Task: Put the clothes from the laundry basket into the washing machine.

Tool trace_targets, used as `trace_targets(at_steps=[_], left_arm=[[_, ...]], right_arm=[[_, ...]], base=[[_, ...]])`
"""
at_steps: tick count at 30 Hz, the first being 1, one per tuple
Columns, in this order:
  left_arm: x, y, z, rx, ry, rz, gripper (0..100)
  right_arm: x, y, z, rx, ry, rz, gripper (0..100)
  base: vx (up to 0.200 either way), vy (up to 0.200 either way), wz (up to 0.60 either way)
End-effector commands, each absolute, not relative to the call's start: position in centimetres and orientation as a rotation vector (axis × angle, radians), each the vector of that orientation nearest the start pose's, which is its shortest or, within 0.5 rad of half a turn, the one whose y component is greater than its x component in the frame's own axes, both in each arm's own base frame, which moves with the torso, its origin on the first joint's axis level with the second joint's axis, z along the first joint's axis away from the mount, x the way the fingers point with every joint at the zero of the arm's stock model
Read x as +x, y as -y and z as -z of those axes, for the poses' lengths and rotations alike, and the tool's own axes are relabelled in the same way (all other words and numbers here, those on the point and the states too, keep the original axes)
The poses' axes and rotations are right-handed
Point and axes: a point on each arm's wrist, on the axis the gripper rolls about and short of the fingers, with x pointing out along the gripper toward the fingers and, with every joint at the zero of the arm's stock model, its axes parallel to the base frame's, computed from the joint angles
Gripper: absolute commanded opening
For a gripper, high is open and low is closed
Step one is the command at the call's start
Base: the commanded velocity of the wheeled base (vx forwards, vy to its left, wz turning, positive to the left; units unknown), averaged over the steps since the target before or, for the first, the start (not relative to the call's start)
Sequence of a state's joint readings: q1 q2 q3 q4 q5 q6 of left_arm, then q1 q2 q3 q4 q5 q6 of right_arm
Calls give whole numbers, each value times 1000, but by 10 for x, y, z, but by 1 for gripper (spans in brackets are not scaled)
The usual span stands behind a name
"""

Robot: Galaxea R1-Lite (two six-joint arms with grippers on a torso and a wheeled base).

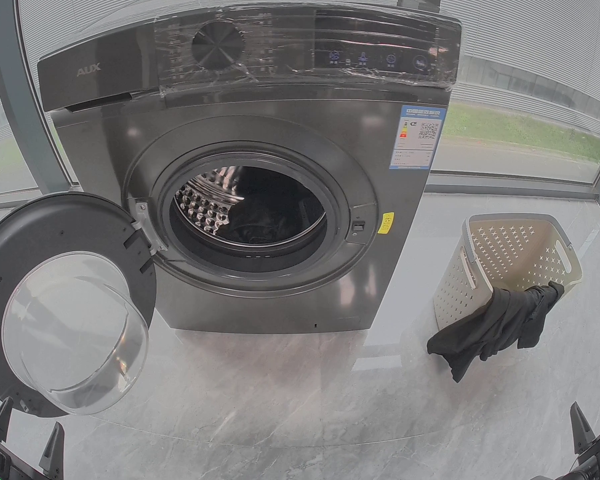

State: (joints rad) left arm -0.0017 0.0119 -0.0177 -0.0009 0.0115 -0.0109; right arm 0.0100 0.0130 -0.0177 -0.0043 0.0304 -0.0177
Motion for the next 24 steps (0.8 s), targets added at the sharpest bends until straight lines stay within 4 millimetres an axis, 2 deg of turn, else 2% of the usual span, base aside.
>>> trace_targets(at_steps=[1, 24], left_arm=[[-23, 0, -76, -11, 2, -11, 100], [-23, -1, -76, -21, 2, -20, 100]], right_arm=[[-23, 0, -76, -18, 5, -41, 100], [-23, 0, -76, -18, 5, -41, 100]], base=[[0, -200, 0], [0, -200, 0]])
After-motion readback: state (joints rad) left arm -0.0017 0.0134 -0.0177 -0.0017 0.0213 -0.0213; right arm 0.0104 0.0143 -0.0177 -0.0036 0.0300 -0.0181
